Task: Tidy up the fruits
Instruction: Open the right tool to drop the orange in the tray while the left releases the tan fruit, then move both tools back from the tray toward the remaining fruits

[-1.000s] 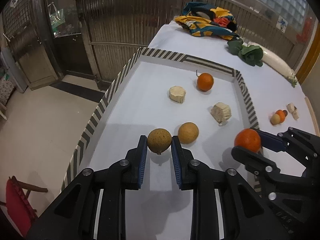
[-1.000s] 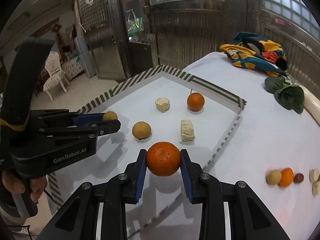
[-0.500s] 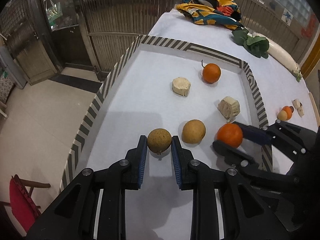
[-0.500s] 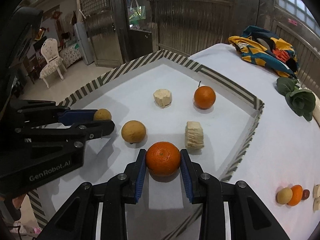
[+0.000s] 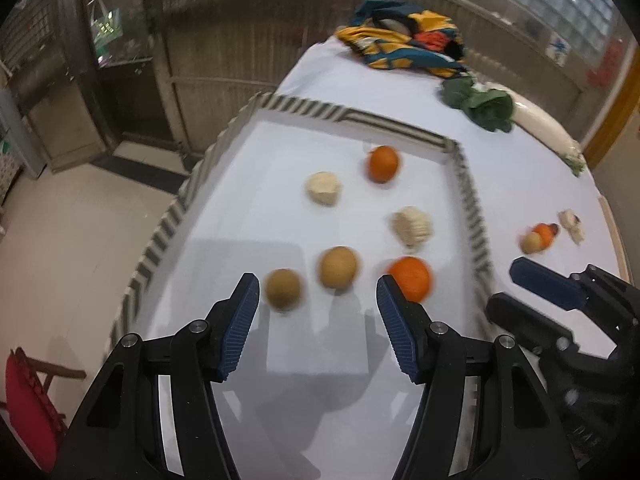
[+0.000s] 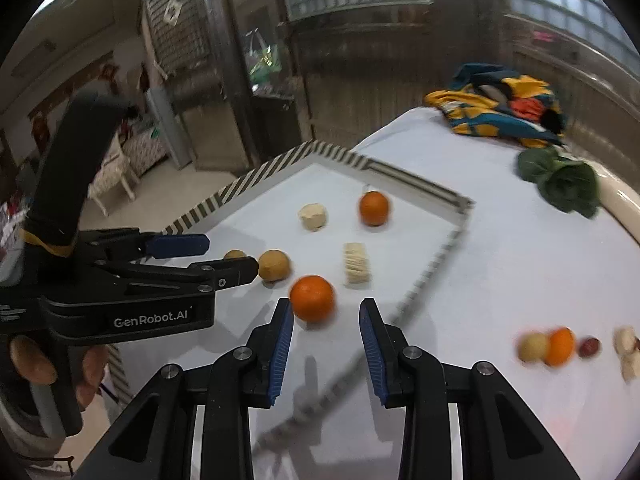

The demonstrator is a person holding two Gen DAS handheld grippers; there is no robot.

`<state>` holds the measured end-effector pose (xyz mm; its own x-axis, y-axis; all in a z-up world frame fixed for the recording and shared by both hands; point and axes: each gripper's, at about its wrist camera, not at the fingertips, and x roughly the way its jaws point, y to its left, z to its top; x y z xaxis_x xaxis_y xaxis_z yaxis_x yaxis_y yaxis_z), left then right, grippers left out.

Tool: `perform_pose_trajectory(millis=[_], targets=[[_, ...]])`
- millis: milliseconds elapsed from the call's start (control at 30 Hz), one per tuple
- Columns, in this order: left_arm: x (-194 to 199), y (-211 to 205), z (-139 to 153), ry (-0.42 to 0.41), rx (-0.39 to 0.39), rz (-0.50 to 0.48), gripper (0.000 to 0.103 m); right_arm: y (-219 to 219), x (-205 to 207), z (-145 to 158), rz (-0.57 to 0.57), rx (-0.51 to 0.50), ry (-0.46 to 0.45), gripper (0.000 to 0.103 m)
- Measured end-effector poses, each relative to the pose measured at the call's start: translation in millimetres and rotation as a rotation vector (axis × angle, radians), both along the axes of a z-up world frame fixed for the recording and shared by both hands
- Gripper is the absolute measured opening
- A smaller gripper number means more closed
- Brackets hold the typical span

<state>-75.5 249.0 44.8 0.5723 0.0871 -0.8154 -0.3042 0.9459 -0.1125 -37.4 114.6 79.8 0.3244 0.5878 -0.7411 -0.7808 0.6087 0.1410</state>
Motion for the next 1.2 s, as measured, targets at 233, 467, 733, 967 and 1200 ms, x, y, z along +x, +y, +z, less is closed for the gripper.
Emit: perform_pose_trajectory(millis=[233,467,733,967,1200], targets=[[8,-51,7,-0.019,-0.041,-0.116,0.061,-75,14,5,-0.145,-0.014,-0.016,0.037],[21,-99,5,-0.005,-0.059,-0.206,0.061,-143,35,-18,-0.291,-0.05,0.033,0.037],[41,-142,4,0.002,-0.031,-0.273,0.061,-186,45,-30,-0.368,-0.05,0.058,0.037],[53,-174,0,0.026,0.001,-0.338,0.061,-197,53,-36,-0.365,-0.048,0.074,0.037],[71,-186,-10,0.057,0.003,-0.367,0.061,-205,66,-31,-0.377,-0.031,0.062,0.037]])
